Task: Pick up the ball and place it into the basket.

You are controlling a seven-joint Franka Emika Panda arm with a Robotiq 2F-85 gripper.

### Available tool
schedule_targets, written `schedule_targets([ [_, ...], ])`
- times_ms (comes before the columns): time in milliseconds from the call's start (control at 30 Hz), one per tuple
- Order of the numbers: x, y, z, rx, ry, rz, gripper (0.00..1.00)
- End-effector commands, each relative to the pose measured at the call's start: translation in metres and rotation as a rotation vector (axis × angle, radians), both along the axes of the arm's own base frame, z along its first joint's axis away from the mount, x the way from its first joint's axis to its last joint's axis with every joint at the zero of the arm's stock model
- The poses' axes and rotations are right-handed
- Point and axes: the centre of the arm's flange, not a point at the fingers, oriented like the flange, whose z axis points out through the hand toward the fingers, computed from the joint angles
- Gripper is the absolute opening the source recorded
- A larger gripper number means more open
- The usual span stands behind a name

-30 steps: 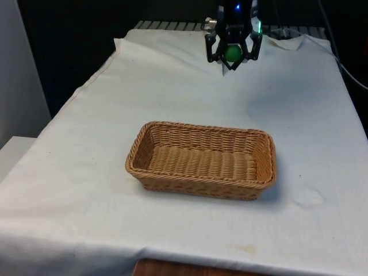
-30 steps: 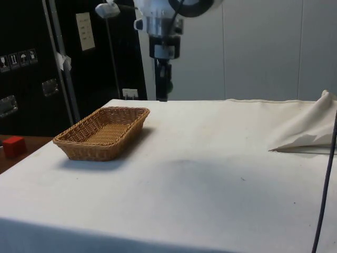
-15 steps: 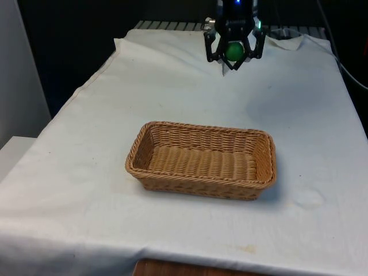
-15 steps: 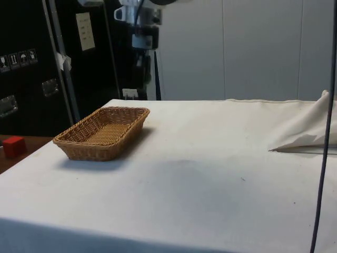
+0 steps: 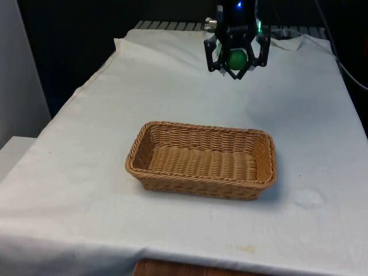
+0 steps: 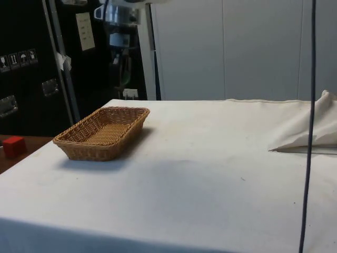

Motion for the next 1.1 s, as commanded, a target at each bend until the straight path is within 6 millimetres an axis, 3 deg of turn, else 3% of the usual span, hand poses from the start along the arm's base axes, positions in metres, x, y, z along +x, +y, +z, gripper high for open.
schedule_targets([
  [0, 0.007, 0.003, -0.001, 0.012, 0.004, 0.002, 0.08],
  [433, 0.045, 0.010, -0.027, -0.009, -0.001, -0.005, 0.08],
  [633, 0.071, 0.010, -0.055, -0.023, 0.001, -0.006, 0.08],
  [1000, 0.092, -0.018, -0.099, -0.042, 0.016, -0.012, 0.08],
  [1067, 0.091, -0.019, -0.098, -0.047, 0.022, -0.014, 0.08],
])
